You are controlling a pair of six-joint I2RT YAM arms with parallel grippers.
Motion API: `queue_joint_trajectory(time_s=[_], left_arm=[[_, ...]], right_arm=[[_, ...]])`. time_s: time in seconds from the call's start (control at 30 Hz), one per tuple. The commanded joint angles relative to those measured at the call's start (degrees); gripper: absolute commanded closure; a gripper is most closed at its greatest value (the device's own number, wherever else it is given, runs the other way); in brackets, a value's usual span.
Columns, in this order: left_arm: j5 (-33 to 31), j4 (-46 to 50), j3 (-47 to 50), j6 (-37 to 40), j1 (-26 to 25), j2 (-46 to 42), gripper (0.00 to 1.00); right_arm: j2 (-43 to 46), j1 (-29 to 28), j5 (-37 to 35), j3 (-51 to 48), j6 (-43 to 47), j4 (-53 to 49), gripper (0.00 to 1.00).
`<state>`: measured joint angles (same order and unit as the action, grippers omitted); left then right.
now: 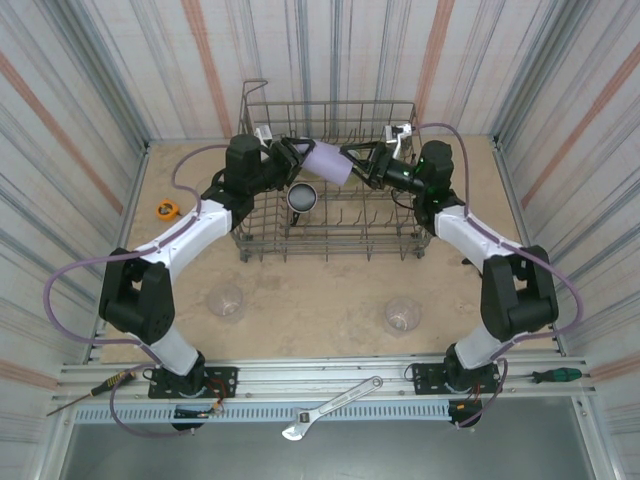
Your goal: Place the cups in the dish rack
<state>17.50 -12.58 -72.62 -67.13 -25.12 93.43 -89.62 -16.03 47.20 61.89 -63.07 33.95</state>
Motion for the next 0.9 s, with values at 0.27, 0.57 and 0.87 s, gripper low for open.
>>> queue_joint_trajectory(time_s=[0.27, 0.57, 0.87], left_arm=[[-3.8, 10.4, -8.6, 16.6, -1.7, -1.8, 1.00], [-12.1, 18.4, -16.6, 31.6, -6.0, 0.4, 1.00], [-21.2, 25.3, -25.5, 45.3, -11.1, 6.5, 1.00]], right_arm=[[17.0, 1.1, -16.2, 1.6, 24.1, -39.7, 0.01], [27.5, 2.0, -24.2, -1.3, 30.0, -49.2, 0.01], [32.4, 3.5, -27.6, -3.8, 33.1, -52.8, 0.01]])
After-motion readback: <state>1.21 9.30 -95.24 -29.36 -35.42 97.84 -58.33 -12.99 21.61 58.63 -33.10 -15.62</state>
